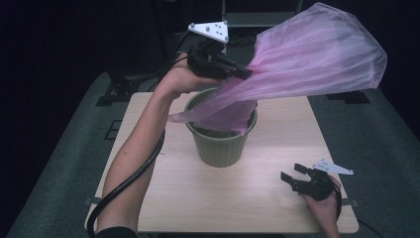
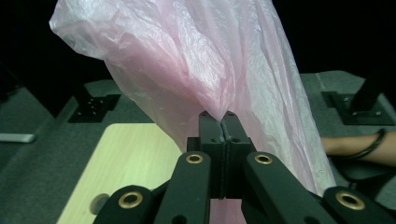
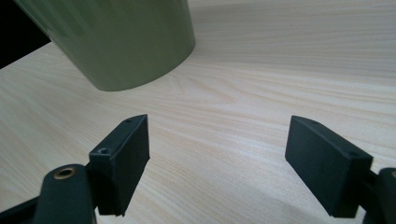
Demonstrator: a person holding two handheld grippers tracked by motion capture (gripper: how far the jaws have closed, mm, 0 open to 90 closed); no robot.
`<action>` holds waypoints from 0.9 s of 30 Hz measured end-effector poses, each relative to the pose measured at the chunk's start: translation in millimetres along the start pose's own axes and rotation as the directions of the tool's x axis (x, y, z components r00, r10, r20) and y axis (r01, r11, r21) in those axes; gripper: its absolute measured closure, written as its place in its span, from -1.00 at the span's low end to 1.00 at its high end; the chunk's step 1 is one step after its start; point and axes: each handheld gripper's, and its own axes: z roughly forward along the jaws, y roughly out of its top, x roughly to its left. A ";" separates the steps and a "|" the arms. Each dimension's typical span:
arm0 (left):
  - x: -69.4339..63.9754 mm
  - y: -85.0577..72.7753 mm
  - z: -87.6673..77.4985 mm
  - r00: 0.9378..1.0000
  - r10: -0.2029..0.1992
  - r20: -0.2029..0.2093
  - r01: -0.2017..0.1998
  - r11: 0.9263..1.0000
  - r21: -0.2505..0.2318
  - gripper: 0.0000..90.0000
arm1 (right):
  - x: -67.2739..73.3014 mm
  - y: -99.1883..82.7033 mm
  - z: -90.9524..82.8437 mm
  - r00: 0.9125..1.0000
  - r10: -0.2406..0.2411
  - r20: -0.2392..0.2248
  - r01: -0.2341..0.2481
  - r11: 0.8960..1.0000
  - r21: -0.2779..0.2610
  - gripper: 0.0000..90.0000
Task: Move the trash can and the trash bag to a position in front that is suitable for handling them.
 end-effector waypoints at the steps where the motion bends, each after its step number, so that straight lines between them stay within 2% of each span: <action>1: 3.3 -4.8 2.9 1.000 -0.002 0.008 0.003 1.000 -0.010 0.99 | 0.0 0.0 0.0 1.000 -0.001 0.000 0.001 1.000 0.000 -0.53; 8: 15.6 -31.0 20.4 1.000 0.019 0.001 -0.019 1.000 -0.018 0.99 | -0.3 -0.2 -0.7 1.000 -0.003 0.000 0.003 1.000 0.002 -0.53; 14: 22.0 -56.0 36.9 1.000 0.004 0.004 -0.004 0.999 -0.049 0.99 | 0.4 -0.3 -1.1 1.000 -0.004 0.001 0.004 1.000 0.004 -0.53; 16: 23.4 -64.0 43.9 1.000 -0.012 0.013 0.013 0.999 -0.053 0.99 | 0.8 -0.3 -0.9 1.000 -0.004 0.000 0.004 1.000 0.007 -0.53; 19: 24.6 -74.7 54.2 1.000 -0.019 0.023 0.020 0.999 -0.034 0.99 | 1.5 -0.3 -0.3 1.000 -0.013 0.002 0.013 1.000 0.008 -0.53; 23: 26.8 -90.7 59.2 0.999 -0.044 0.024 0.044 0.999 -0.010 0.98 | 2.3 -0.1 -1.1 1.000 -0.013 0.001 0.013 1.000 0.007 -0.53; 27: 25.4 -111.1 62.7 0.998 -0.062 0.003 0.062 0.997 0.054 0.97 | 1.6 -0.2 -0.8 1.000 -0.014 0.002 0.014 1.000 0.009 -0.53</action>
